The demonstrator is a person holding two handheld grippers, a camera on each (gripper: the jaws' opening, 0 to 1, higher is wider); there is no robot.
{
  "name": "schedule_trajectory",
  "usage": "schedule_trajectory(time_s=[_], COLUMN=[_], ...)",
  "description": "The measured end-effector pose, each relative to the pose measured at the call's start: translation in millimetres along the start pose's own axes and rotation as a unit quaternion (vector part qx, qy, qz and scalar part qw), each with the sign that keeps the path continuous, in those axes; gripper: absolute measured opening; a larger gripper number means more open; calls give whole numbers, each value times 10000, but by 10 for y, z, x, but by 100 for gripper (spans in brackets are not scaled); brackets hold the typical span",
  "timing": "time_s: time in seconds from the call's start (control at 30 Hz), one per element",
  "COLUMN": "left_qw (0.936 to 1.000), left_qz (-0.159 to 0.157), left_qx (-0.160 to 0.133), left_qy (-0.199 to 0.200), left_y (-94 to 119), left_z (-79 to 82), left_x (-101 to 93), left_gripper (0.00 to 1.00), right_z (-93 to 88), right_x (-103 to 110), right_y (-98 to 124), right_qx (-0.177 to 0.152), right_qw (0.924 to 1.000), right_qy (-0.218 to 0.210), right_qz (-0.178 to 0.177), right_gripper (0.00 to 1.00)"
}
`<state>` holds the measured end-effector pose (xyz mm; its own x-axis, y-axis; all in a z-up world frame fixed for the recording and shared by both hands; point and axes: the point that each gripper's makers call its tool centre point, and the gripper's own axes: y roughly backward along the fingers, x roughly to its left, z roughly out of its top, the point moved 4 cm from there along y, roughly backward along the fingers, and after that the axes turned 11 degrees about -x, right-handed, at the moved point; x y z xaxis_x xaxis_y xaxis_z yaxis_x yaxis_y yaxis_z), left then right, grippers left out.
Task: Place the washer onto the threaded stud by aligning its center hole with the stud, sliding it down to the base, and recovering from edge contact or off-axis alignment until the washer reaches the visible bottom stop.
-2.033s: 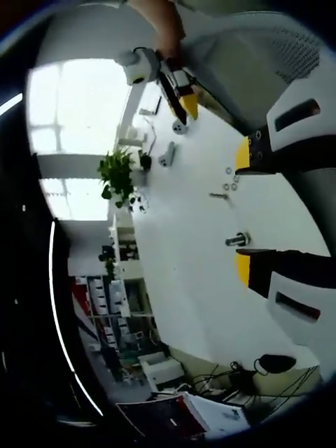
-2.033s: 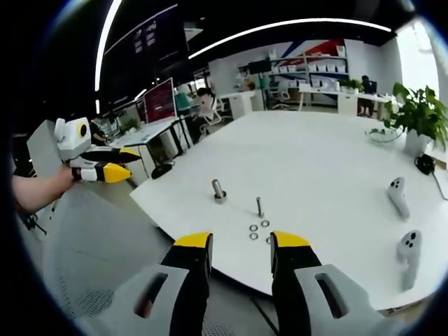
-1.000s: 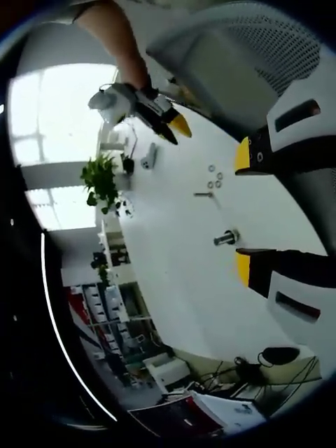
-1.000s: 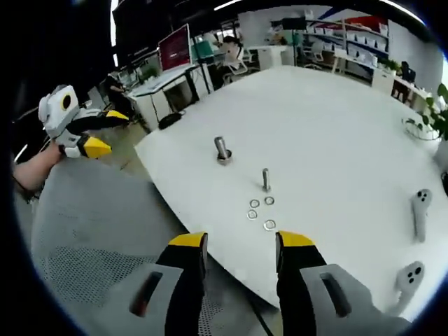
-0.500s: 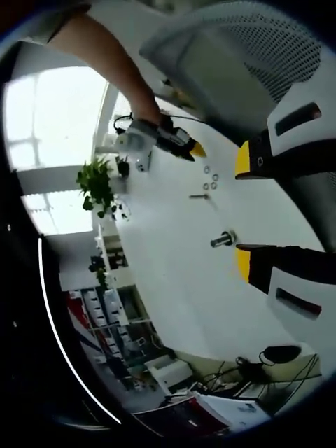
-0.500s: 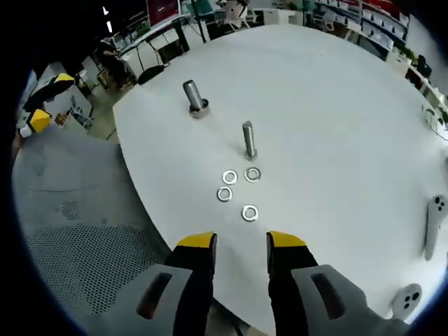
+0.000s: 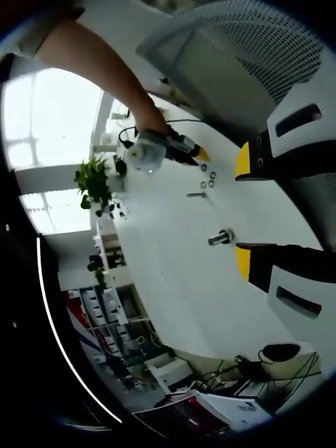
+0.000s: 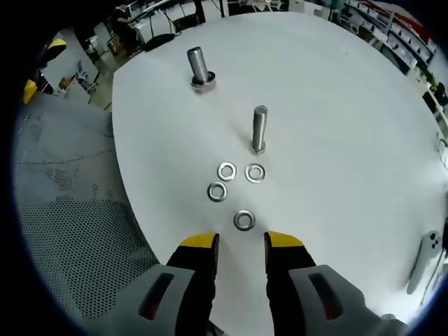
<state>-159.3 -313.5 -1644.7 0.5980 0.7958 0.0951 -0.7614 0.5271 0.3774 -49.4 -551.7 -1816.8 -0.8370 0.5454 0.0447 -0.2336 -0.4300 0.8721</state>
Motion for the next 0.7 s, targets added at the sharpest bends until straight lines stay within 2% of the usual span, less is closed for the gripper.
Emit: schedule_trajectory(time_s=[0.03,0.23,0.33,0.5,0.7], left_qw=[10000,9999,9999,9999,9999], left_qz=[-7,-79,-66,-70,-69], left_qx=[2,92,84,114,95], left_qy=[0,-22,-27,-57,-85], left_y=[-2,-9,-6,-3,-1], left_z=[0,-25,-22,-29,-20], left_x=[0,-19,-16,-21,-17], left_gripper=[33,32,32,31,31], right_z=[27,64,81,108,123], right_x=[-31,-19,-23,0,14], right_y=[1,-28,-35,-42,-39], right_qx=[28,317,527,762,750], right_qw=[9994,9980,9954,9940,9913], right_qy=[331,539,787,779,1069], right_qz=[-34,20,137,85,183], right_gripper=[26,25,25,25,24])
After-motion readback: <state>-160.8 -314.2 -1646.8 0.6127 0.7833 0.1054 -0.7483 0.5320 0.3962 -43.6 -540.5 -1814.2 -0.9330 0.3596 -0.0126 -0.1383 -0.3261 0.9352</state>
